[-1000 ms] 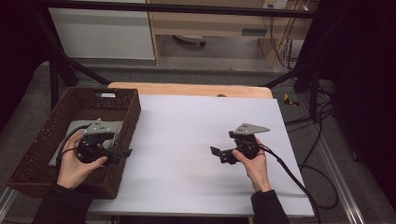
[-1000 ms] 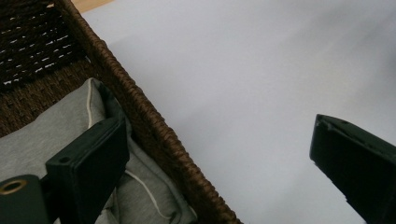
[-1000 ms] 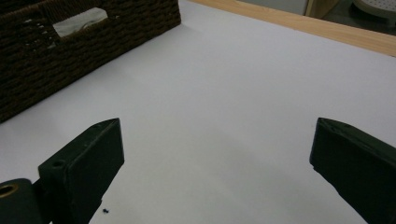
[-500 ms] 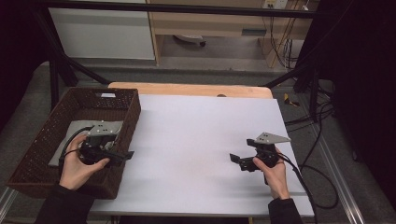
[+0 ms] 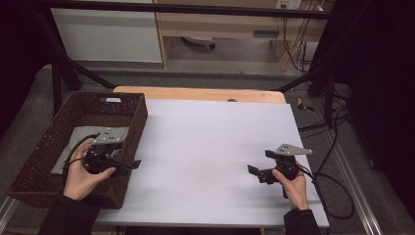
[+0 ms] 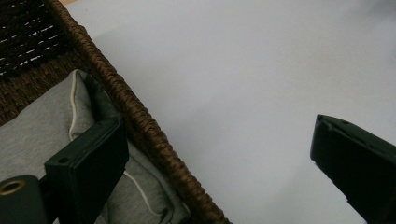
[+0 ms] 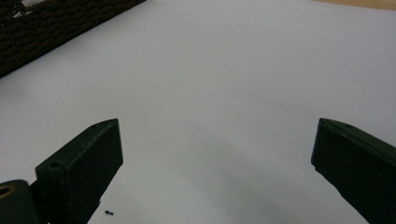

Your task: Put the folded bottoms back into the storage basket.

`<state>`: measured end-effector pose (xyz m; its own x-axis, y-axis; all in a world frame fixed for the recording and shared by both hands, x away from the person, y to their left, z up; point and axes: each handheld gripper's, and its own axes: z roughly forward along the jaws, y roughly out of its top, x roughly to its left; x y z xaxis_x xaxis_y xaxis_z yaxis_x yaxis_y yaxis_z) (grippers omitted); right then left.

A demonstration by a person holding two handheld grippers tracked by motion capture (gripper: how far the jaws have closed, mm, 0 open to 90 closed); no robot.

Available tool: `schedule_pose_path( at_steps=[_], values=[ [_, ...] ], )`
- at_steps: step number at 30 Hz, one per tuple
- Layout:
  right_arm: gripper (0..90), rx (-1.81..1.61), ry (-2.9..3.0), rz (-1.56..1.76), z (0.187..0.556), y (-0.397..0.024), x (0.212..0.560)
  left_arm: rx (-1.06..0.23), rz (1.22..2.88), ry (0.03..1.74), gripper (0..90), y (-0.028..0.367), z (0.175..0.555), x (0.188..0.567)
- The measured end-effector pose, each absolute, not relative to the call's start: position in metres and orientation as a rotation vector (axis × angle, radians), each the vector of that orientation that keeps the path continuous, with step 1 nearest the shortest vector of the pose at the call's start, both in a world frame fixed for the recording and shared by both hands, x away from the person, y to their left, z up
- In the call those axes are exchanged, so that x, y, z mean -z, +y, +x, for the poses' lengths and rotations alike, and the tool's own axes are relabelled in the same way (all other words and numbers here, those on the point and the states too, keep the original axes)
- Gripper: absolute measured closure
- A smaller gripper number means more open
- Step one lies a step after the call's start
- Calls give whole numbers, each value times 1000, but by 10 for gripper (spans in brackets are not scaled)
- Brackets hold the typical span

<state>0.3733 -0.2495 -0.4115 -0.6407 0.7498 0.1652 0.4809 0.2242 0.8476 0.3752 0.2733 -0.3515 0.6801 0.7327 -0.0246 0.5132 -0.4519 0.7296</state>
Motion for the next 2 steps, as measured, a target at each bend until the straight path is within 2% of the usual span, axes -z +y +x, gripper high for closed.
schedule_pose_path(
  at_steps=[2],
  values=[
    [25,-1379,2221,1161,373,-250,411,-385,2158,951,44,273,375,352]
  ],
)
